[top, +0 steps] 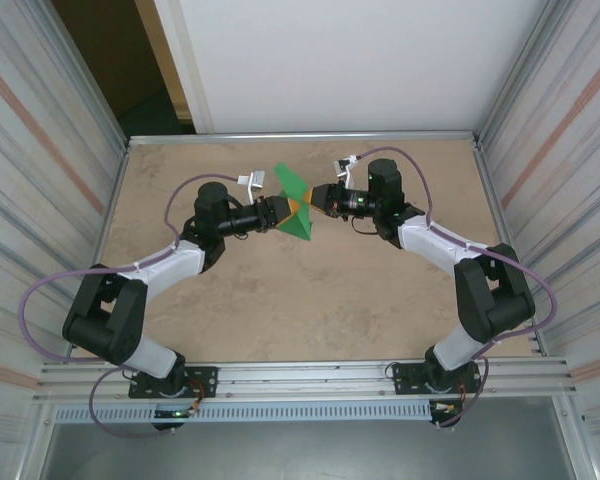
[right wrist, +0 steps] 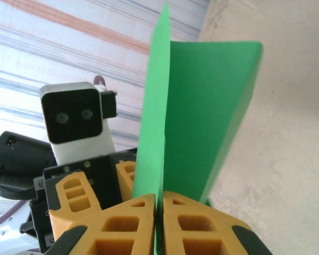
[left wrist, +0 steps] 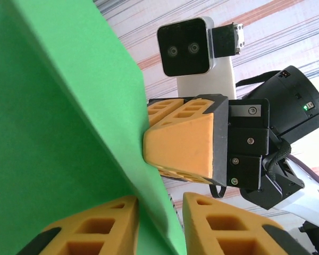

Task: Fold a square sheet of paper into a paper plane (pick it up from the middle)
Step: Turn over the paper at the center of the table.

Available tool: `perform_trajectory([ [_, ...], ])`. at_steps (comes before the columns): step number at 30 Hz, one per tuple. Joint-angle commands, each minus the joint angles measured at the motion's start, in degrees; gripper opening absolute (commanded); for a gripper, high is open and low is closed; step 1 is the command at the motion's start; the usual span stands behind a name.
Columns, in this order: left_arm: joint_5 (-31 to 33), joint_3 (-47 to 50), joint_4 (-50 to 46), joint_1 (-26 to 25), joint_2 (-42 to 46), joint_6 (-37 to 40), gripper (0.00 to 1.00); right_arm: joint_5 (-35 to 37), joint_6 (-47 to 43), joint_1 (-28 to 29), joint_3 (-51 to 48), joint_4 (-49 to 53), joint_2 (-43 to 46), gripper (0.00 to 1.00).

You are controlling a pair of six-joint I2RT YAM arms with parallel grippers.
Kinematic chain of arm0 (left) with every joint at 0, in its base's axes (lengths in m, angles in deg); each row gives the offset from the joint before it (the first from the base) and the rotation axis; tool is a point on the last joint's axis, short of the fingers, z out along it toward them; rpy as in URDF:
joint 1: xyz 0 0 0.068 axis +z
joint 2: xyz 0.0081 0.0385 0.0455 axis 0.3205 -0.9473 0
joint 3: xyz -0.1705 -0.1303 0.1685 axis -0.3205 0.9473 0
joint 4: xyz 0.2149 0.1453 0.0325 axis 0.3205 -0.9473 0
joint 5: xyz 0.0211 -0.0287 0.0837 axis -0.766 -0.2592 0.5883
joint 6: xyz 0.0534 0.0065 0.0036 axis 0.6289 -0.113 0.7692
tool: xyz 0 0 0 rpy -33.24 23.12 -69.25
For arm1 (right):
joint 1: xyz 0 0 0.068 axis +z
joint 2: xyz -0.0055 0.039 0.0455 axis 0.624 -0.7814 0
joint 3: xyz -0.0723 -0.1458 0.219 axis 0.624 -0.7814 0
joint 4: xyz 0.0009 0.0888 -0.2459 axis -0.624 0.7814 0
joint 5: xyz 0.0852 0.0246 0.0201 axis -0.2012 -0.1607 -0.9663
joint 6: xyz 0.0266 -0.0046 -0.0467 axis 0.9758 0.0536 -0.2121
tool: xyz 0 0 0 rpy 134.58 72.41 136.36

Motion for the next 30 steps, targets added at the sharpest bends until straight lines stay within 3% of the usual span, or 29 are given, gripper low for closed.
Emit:
perform_trajectory([
  [1,-0.51,-0.46,2.12,-0.25,-0.84,-0.35,0.25,-1.7,0.96,-0.28,-0.75,-1.93,2.12,0.13],
  [6,0.02,-0.73,1.79,-0.19,-1.18,-0.61,0.19,-1.76,0.95,-0.23,-0.95,-2.0,2.17,0.13],
  [13,0.63,-0.66,2.56,-0.24,-1.79,-1.56,0.21,-1.8,0.9,-0.36,-1.34,-2.02,2.24,0.13],
  [17,0.84,-0.66,2.94,-0.25,-1.74,-1.51,0.15,-1.47,0.52,-0.45,-1.73,-1.53,2.5,0.16],
  [20,1.41,-0.81,1.09,-0.25,-1.41,-0.15,0.11,0.19,-1.09,-0.9,-1.53,1.91,3.35,0.24],
  [25,2.82,-1.56,-7.2,-0.16,0.26,5.33,0.1,6.63,-8.1,-3.3,-1.45,13.45,7.19,0.49],
  [30,8.52,-5.89,-27.79,-0.17,2.87,17.42,0.1,14.93,-14.3,-5.98,-2.64,22.63,12.47,0.59],
])
